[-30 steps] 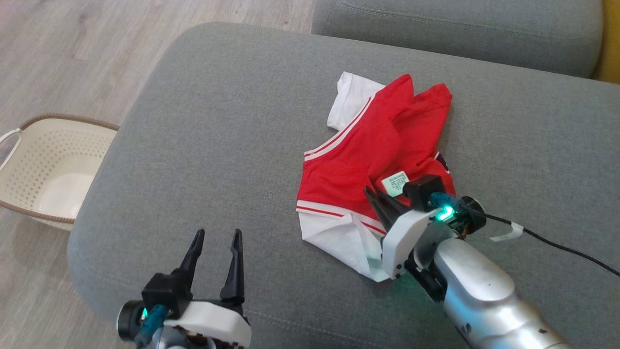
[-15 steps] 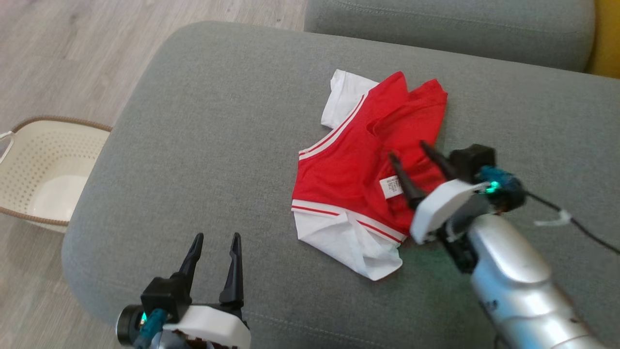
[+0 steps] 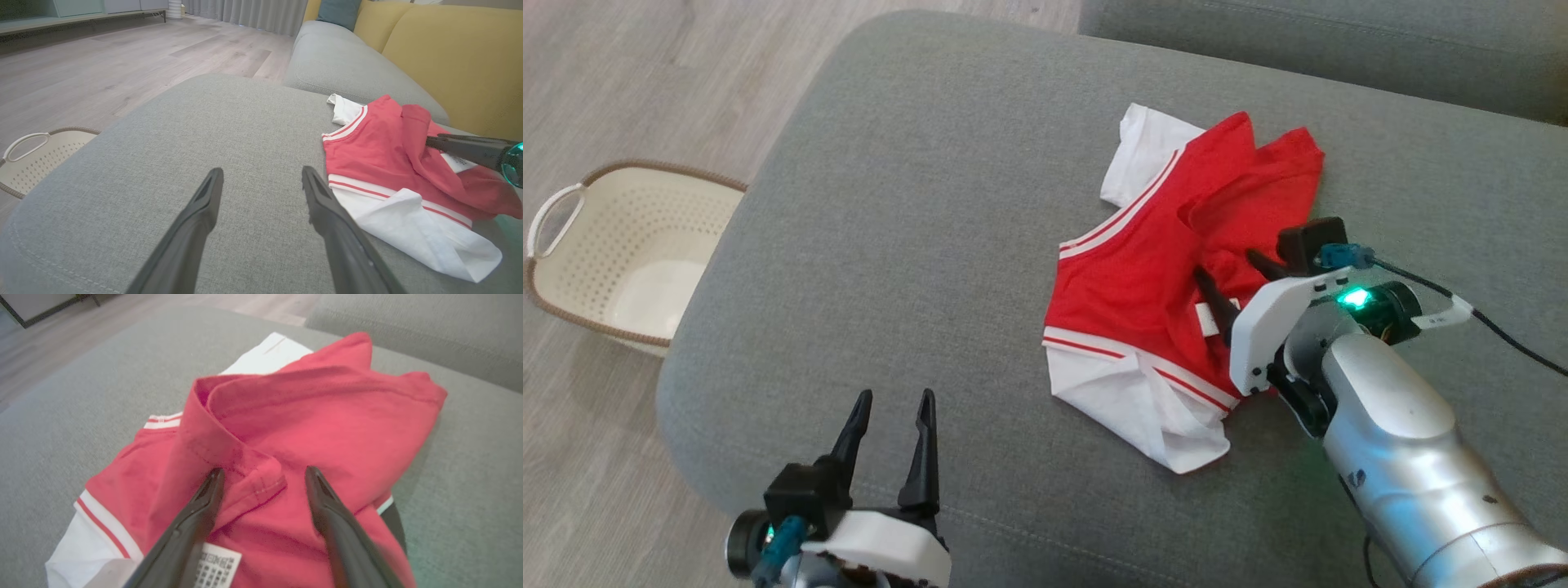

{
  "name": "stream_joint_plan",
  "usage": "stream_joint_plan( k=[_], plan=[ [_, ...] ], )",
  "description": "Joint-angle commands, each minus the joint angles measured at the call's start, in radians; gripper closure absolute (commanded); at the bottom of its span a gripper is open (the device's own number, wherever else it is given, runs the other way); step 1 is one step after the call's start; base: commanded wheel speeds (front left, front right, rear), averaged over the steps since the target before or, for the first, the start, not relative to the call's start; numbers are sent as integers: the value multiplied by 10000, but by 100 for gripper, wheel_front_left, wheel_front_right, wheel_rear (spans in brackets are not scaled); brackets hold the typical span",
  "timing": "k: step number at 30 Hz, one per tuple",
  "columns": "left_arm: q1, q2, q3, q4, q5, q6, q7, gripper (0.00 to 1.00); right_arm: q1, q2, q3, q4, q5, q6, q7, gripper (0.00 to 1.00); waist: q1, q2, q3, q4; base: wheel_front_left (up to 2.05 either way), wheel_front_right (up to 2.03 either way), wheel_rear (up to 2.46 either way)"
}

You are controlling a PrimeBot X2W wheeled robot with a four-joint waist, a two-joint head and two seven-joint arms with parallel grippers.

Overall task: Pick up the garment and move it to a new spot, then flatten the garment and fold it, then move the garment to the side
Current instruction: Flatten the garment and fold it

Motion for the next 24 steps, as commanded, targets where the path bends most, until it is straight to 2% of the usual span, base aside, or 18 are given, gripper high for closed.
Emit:
stream_joint_plan(
  k=[1,7,8,10,13,15,24],
  plan=[
    [-500,-59,269,-275,-76,5,-124,0,-332,184,207,-180,111,-9,85,0,0,0,31,53,0,0,0],
    [-535,-59,208,-302,-171,61,-124,0,-738,184,910,394,496,-9,966,0,0,0,70,183,0,0,0],
    [-531,-59,210,-312,-181,77,-124,0,-779,172,1011,390,587,-9,1002,13,0,0,74,176,0,0,0],
    [-514,-59,225,-329,-195,108,-124,0,-833,140,1198,341,770,-9,991,52,0,0,68,140,0,0,0],
    [-494,-60,252,-353,-222,138,-124,0,-887,77,1412,212,982,-9,779,77,0,0,65,19,0,0,0],
    [-491,-60,264,-361,-217,137,-124,0,-909,39,1472,106,1117,-9,520,100,0,0,54,-87,0,0,0],
    [-418,-60,369,-385,-112,146,-124,0,-541,-265,1141,-643,1533,-9,-839,100,0,0,-55,-781,0,0,0]
  ],
)
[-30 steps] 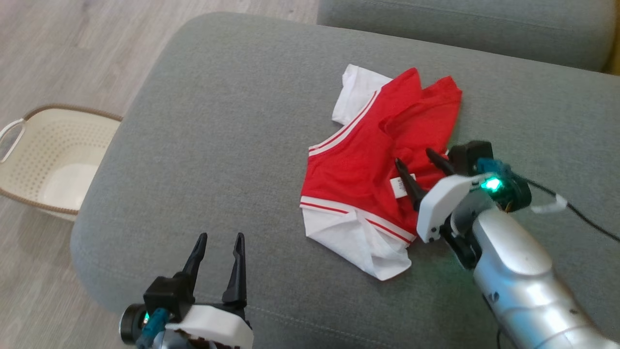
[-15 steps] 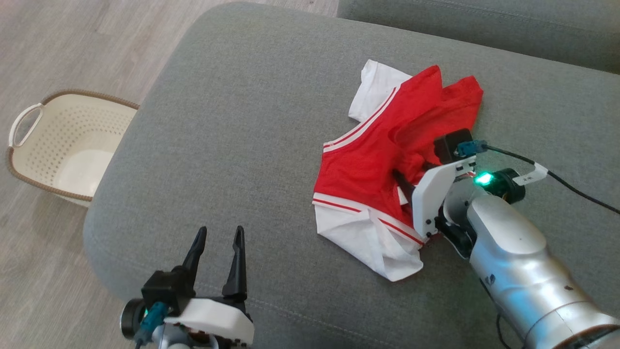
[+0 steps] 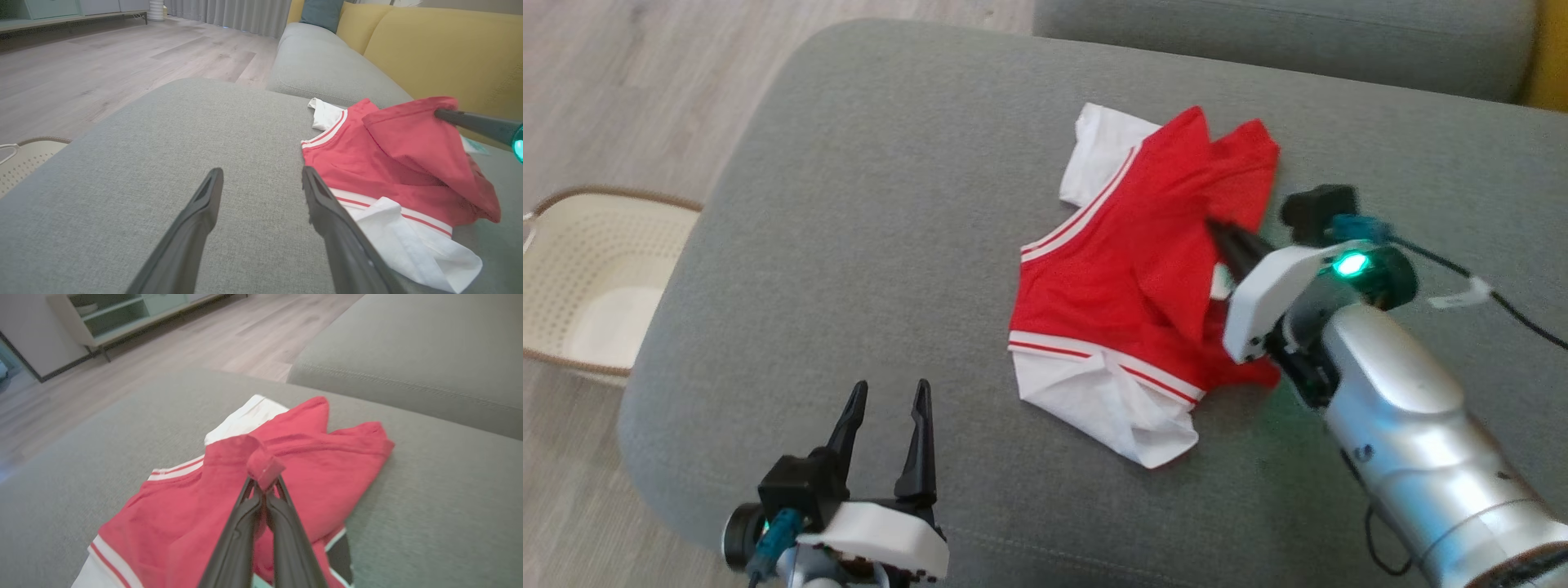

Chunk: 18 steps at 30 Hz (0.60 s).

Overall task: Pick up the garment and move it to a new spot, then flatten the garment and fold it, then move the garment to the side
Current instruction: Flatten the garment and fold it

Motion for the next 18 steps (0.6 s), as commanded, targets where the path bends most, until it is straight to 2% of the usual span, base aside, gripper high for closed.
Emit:
stream_joint_plan(
  k=[1,5,10,16,18],
  plan=[
    [-252,-54,371,-341,44,43,-124,0,108,-104,-162,-490,113,-9,-389,100,0,0,-76,-271,0,0,0],
    [-170,-54,412,-341,107,4,-124,0,721,-306,-1026,-987,208,-9,-1020,100,0,0,-212,-700,0,0,0],
    [-7,-54,391,-395,182,-60,-124,0,2021,-427,-2668,-1576,169,-9,-1509,100,0,0,-432,-1307,0,0,0],
    [33,-54,418,-526,235,-93,-124,0,3537,8,-4719,-2264,-209,-9,-1560,100,0,0,-411,-2086,0,0,0],
    [22,-54,419,-538,248,-96,-124,0,3705,83,-4986,-2383,-344,-9,-1540,100,0,0,-404,-2202,0,0,0]
  ],
)
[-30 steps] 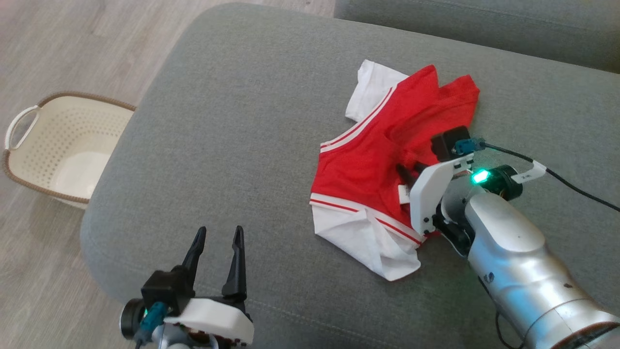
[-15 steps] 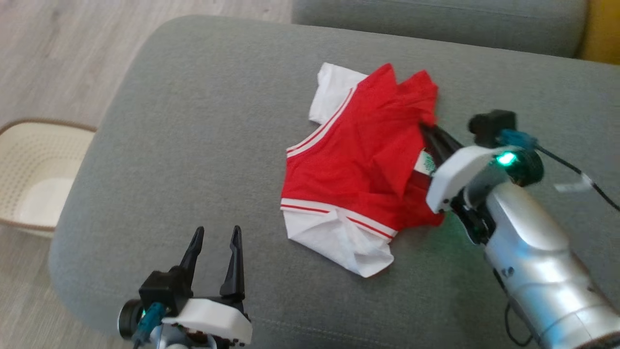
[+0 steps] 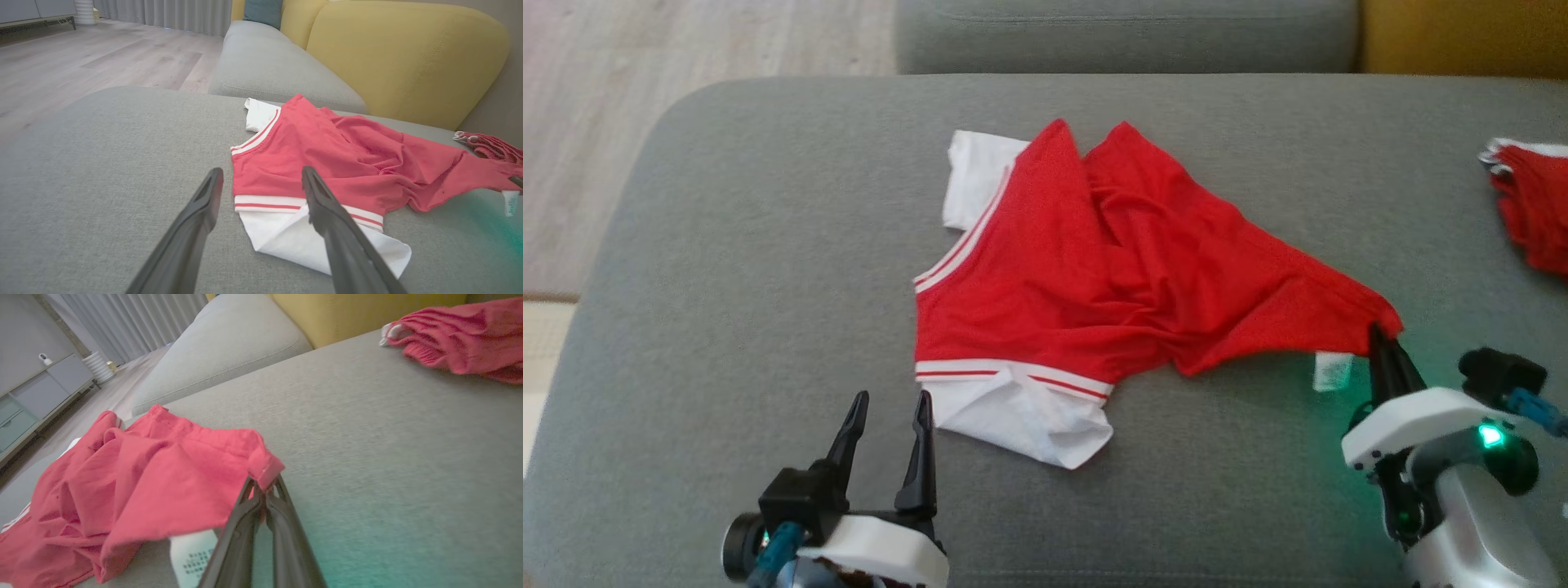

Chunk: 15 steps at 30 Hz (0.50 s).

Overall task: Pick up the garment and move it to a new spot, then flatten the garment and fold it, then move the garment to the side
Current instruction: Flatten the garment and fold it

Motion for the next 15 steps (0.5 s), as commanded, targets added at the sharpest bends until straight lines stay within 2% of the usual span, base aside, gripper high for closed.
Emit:
stream_joint_plan(
  k=[1,11,12,13,14,15],
  plan=[
    [-295,-54,377,-367,102,-26,-124,0,-161,93,-5,-472,-203,-9,-55,100,0,0,14,-314,0,0,0],
    [-419,7,511,-305,189,-89,-124,0,435,647,-1698,-1481,-1294,-9,373,100,0,0,84,-1112,0,0,0],
    [-440,20,529,-283,189,-90,-124,0,454,664,-1819,-1520,-1373,-9,376,91,0,0,101,-1173,0,0,0],
    [-486,34,539,-246,192,-99,-124,0,471,676,-1927,-1534,-1462,-9,383,65,0,0,107,-1213,0,0,0],
    [-551,53,554,-193,192,-111,-124,0,483,685,-2022,-1536,-1528,-9,398,45,0,0,101,-1250,0,0,0],
    [-623,73,575,-128,183,-124,-124,0,494,691,-2111,-1539,-1565,-9,396,10,0,0,87,-1285,0,0,0]
  ],
)
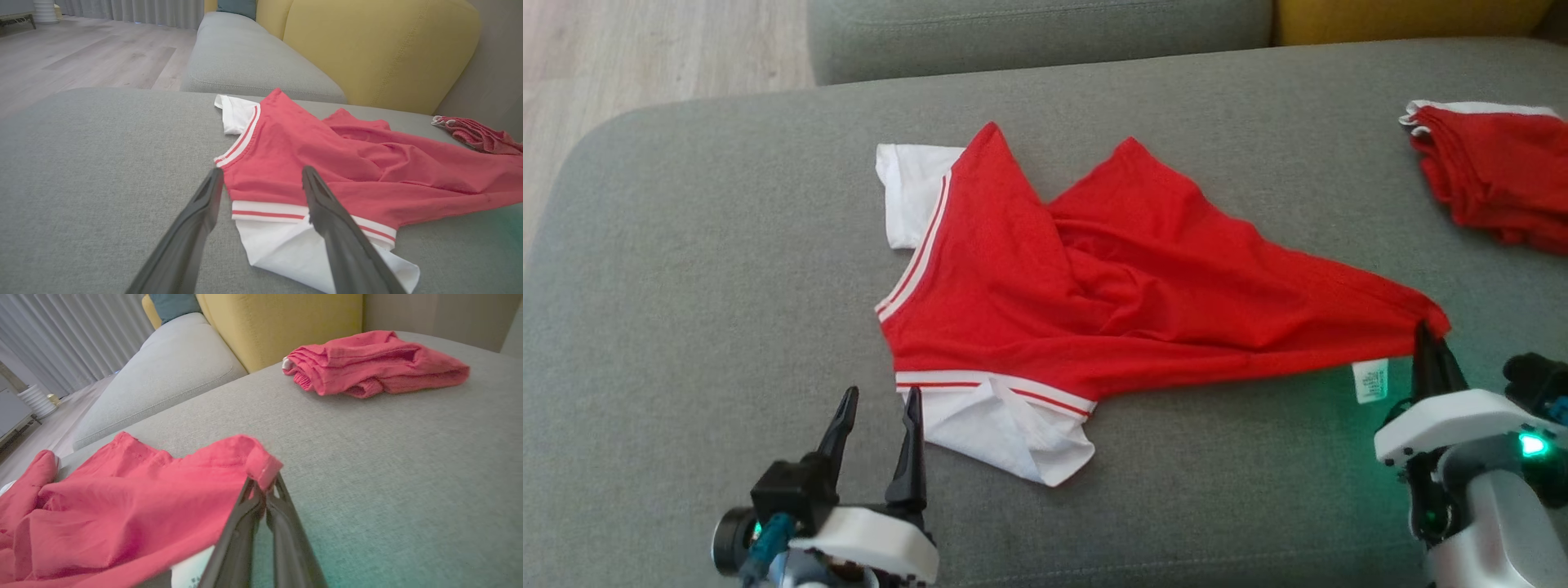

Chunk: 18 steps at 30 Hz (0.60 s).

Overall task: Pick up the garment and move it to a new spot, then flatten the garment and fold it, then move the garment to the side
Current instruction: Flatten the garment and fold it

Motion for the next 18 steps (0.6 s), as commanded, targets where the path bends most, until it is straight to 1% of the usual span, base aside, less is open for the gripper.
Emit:
stream_joint_plan(
  k=[1,5,7,9,14,18],
  plan=[
    [-575,53,348,-221,56,-25,-124,0,-15,-51,138,-346,-39,-9,-64,0,0,0,-36,-52,0,0,0],
    [-1002,202,344,221,76,-121,54,0,81,-47,25,-433,-68,-9,-237,0,0,0,-159,-150,0,0,0],
    [-1281,273,264,575,95,-209,370,0,140,-46,-23,-658,-215,-9,-437,0,0,0,-222,-209,0,0,0],
    [-1776,333,177,1153,124,-267,913,0,202,-45,144,-1216,-399,-9,-765,0,0,0,-247,-365,0,0,0],
    [-2666,385,220,2332,74,-191,1876,0,230,-45,828,-2259,-236,-9,-1042,0,0,0,-53,-710,0,0,0],
    [-3308,404,328,3224,85,26,2232,0,294,-44,1220,-2957,-126,-9,-1089,0,0,0,165,-956,0,0,0]
  ],
)
